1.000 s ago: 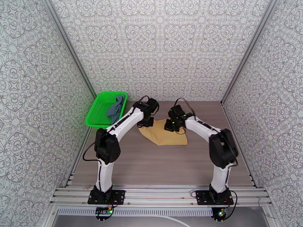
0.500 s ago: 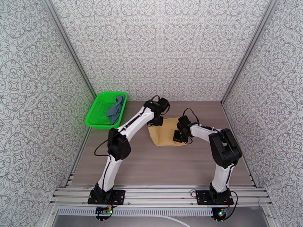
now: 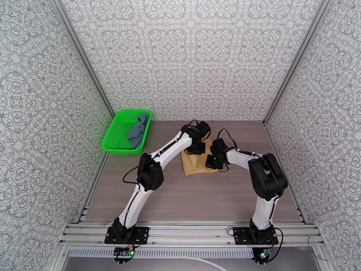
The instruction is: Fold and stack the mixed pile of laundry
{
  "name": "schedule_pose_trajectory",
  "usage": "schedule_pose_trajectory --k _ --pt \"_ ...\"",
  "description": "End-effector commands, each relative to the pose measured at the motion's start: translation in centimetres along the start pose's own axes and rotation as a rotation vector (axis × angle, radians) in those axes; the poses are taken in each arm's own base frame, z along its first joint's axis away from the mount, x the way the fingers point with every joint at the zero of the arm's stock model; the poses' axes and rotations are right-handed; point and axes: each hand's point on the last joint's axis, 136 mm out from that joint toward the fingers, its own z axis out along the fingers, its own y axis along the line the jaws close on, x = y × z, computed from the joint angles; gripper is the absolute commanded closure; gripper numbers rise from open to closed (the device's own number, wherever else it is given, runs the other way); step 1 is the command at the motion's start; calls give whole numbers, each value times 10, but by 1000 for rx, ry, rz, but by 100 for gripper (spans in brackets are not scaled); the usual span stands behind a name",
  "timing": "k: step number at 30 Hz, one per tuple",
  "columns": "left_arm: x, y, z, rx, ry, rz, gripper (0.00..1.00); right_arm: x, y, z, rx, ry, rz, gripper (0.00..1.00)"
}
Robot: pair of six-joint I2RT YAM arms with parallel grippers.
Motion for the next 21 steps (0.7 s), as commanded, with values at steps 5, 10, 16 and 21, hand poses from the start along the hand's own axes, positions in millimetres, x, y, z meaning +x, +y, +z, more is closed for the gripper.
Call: schedule_pose_trajectory --k 5,10,16,21 --pt "0 -16 18 82 23 -54 100 -6 -3 -42 81 -69 -38 100" --pt "0 -16 22 84 29 -59 100 -16 -19 -91 180 -167 -60 99" --pt "-1 -16 31 92 38 -74 100 -19 -60 -98 254 -182 -12 99" --pt "-1 -25 43 143 52 -93 100 -22 -80 -75 277 -158 15 100"
